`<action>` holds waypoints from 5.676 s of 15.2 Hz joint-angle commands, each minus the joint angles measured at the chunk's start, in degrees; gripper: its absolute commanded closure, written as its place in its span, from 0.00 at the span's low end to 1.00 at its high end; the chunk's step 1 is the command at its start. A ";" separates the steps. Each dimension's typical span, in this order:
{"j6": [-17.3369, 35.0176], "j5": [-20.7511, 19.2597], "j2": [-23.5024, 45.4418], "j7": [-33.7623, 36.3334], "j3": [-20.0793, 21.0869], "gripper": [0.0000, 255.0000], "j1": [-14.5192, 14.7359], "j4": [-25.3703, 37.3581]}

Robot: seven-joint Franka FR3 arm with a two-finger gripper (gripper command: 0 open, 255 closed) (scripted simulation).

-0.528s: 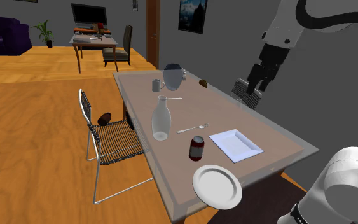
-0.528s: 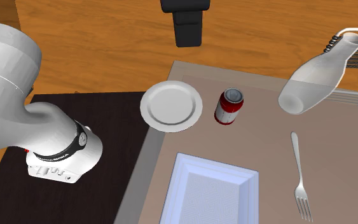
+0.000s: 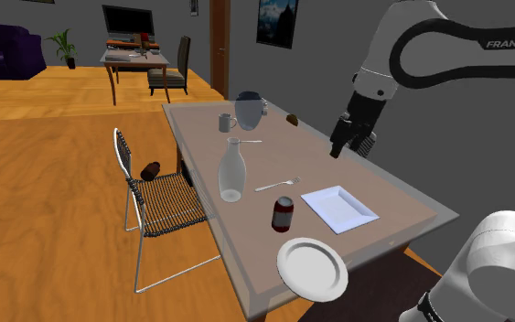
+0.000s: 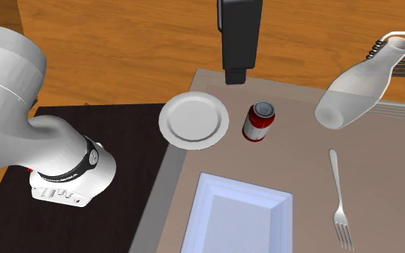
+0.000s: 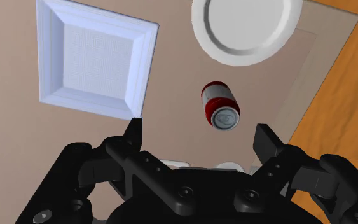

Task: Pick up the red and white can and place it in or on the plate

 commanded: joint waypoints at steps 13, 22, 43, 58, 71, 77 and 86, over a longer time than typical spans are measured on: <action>32.55 -2.31 20.53 10.84 9.26 0.00 0.12 -8.61; 44.76 -8.50 33.01 17.57 12.34 0.00 -2.02 -7.93; 46.03 -9.35 34.46 18.11 12.38 1.00 -2.33 -7.81; 33.11 -4.75 25.71 13.93 11.27 1.00 -0.89 -3.32; 20.06 3.22 -4.03 19.18 14.89 1.00 8.76 -20.31; 21.03 4.69 -6.85 20.76 16.27 1.00 10.70 -24.26; 30.34 5.46 -2.25 21.73 18.02 1.00 10.73 -29.04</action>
